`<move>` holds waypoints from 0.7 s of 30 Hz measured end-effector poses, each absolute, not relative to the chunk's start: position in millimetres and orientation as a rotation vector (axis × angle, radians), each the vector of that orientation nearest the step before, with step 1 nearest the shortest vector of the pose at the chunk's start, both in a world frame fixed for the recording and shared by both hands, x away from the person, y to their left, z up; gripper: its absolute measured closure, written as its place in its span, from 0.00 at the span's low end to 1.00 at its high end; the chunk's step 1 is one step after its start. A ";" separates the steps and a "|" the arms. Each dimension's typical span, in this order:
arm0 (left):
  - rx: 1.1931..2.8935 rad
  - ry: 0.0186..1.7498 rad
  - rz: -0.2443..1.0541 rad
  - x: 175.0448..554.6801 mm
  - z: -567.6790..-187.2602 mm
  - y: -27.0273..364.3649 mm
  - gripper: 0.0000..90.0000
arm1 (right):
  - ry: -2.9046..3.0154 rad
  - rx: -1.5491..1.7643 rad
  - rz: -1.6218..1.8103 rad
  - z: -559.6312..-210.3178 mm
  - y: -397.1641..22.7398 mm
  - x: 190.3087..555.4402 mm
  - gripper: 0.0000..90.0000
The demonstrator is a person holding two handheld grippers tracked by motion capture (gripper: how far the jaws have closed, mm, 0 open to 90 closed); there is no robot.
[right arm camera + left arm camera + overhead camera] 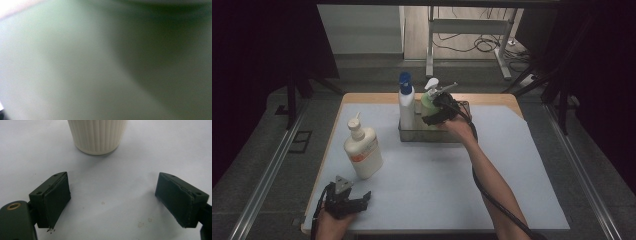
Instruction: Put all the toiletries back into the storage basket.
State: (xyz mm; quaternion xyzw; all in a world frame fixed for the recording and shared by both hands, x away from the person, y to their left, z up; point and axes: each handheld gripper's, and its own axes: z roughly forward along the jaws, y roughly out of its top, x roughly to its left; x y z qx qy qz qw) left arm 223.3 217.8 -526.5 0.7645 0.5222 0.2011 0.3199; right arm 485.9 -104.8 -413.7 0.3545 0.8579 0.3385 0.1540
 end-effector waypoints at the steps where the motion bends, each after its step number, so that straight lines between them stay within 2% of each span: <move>1: 2.010 1.373 0.528 223.3 -526.5 217.8 0.14 | 2.459 1.016 0.970 -413.7 -104.8 485.9 0.14; 21: 2.009 1.373 0.529 223.3 -526.5 217.7 0.14 | 2.469 1.021 1.025 -419.0 -113.5 488.5 0.13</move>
